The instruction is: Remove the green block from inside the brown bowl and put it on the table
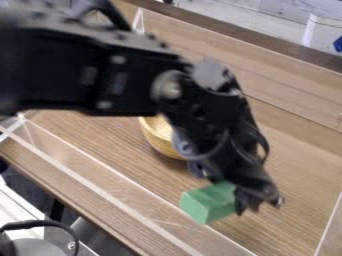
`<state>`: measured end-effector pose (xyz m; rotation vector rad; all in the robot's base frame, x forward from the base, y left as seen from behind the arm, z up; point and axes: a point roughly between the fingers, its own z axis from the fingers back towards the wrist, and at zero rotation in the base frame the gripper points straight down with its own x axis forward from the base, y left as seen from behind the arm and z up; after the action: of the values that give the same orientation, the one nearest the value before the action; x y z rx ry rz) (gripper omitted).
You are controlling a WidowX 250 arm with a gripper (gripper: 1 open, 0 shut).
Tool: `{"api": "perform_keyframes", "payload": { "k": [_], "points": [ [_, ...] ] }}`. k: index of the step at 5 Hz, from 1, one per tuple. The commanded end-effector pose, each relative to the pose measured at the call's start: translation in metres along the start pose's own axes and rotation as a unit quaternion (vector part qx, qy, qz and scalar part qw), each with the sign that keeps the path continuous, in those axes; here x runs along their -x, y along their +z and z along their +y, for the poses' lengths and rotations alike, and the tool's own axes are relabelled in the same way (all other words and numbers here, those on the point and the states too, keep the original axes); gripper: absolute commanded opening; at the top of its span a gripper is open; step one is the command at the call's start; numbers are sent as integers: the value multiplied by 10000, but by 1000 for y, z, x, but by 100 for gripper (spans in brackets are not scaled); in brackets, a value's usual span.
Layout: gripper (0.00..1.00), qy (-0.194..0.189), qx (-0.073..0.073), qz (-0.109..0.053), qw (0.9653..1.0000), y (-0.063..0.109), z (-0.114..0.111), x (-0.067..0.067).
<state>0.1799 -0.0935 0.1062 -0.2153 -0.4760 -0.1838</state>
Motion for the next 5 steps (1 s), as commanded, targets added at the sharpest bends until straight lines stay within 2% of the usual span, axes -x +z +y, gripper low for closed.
{"api": "perform_keyframes", "payload": {
  "k": [1,2,3,4,5],
  "points": [
    [0,-10,119,-101,9999,-9,-19,-4],
    [0,276,88,-416,9987,5,2,-16],
    [0,506,100,-742,9959,19,20,-28],
    [0,784,150,-846,9932,12,43,-39],
    [0,904,395,-655,9930,-14,34,-33]
  ]
}}
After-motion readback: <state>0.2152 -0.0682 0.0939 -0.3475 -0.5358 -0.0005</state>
